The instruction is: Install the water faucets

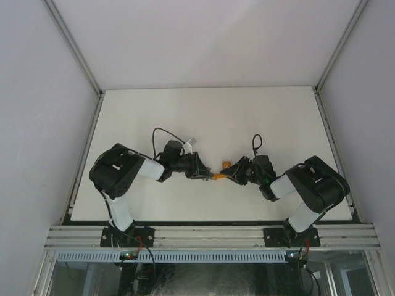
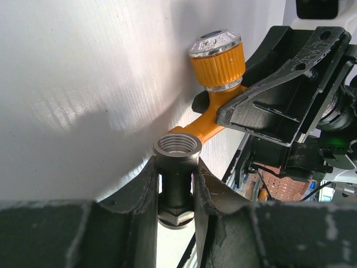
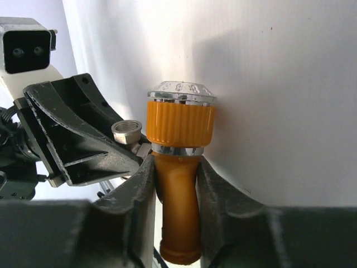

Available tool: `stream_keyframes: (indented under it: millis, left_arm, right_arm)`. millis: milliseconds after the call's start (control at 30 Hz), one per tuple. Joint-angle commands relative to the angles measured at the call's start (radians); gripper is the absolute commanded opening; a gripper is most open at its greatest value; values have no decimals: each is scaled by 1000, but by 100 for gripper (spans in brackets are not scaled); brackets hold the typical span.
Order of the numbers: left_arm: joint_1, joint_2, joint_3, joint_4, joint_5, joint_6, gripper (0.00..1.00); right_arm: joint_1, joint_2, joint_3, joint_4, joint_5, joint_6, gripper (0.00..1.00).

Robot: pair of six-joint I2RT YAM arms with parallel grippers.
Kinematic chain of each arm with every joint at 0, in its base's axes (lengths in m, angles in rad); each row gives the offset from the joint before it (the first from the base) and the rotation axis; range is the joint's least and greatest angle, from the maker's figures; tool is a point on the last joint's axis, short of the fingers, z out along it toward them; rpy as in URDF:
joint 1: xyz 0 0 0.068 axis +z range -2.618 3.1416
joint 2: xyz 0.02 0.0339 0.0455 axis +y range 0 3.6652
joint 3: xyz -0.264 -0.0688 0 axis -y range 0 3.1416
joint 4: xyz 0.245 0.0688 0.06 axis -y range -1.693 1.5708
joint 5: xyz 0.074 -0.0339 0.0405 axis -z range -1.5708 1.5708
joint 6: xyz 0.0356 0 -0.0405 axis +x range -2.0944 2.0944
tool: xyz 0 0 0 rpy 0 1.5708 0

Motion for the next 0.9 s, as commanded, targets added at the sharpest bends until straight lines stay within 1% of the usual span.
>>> stream_keyframes:
  millis: [0, 67, 133, 200, 333, 400, 500, 633, 700, 767, 867]
  left_arm:
    - [-9, -1, -8, 59, 37, -19, 0]
    - [-8, -20, -20, 64, 22, -18, 0]
    - [-6, -59, -28, 65, 14, -15, 0]
    - [-4, -102, -34, 65, 12, -19, 0]
    - [7, -224, -51, 64, 5, -32, 0]
    - [13, -301, -56, 65, 7, -42, 0]
    - [21, -423, -56, 48, 6, -55, 0]
    - [23, -587, -37, -2, -2, -62, 0]
    - [23, -658, -25, -55, -12, -57, 0]
    - [23, -715, -16, -94, -15, -53, 0]
    - [22, -777, -17, -133, -23, -60, 0]
  right_arm:
    - [6, 20, 18, 39, -31, -15, 15]
    - [5, -13, 14, 24, -23, -37, 6]
    - [6, -94, 12, -19, -8, -81, 0]
    - [8, -180, 7, -67, 13, -140, 0]
    - [13, -453, -1, -210, 93, -286, 0]
    - [14, -580, 3, -314, 143, -345, 0]
    - [12, -750, 3, -402, 185, -442, 0]
    - [18, -964, -2, -442, 223, -536, 0]
    - [22, -1064, 4, -450, 236, -571, 0]
    - [26, -1161, 7, -454, 273, -568, 0]
    - [29, -1242, 9, -459, 285, -614, 0]
